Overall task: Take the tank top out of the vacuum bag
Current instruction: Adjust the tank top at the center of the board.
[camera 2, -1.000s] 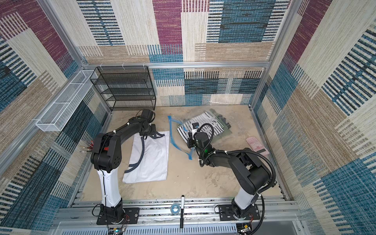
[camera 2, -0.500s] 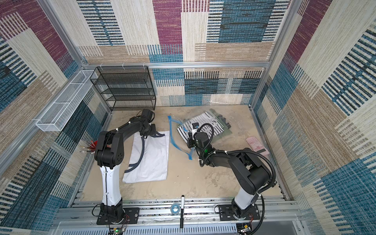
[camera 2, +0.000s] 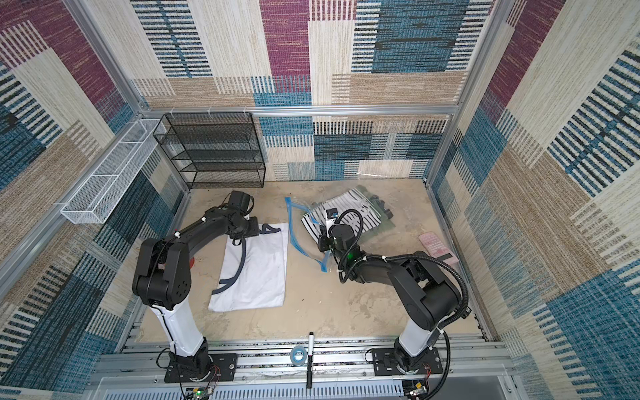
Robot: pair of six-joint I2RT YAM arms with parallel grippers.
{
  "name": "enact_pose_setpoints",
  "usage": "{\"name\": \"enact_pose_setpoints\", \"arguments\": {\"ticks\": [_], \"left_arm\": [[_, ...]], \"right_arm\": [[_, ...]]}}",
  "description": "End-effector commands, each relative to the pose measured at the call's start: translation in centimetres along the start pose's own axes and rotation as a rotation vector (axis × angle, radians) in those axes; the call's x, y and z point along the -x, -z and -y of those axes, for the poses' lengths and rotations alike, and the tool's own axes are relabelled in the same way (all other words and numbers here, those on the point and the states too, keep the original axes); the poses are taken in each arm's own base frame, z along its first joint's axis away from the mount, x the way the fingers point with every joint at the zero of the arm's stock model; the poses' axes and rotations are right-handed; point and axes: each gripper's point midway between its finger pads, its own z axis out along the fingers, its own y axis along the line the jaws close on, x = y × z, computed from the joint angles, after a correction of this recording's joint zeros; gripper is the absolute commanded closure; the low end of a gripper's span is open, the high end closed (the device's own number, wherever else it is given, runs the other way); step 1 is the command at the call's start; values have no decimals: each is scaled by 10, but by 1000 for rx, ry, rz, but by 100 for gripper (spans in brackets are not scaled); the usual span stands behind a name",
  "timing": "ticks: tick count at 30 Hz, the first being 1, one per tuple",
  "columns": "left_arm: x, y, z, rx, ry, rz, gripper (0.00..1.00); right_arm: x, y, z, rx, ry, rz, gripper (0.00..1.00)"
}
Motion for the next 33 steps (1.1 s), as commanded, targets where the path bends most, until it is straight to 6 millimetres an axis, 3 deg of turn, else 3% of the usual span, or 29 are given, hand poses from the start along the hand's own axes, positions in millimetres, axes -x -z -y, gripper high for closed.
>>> {"name": "enact_pose_setpoints", "arguments": {"ticks": [1,6,14,22,33], "left_arm": [[-27,0,2,-47,30,-61,40],[-44,-7,-1,-47,8,-102,37],[-49,-27,-10,23,15,-149,36],[-36,-39,-24,139,48,-154,35],[1,-71,-26,124,57,-167,35]], "right_arm": [[6,-1,-4,19,-15,15,100],[6,-2,-6,31,-21,12,100],[4,-3,-6,27,-18,6,100],[4,-4,-5,26,-16,3,100],[3,-4,-4,19,-12,2,100]]}}
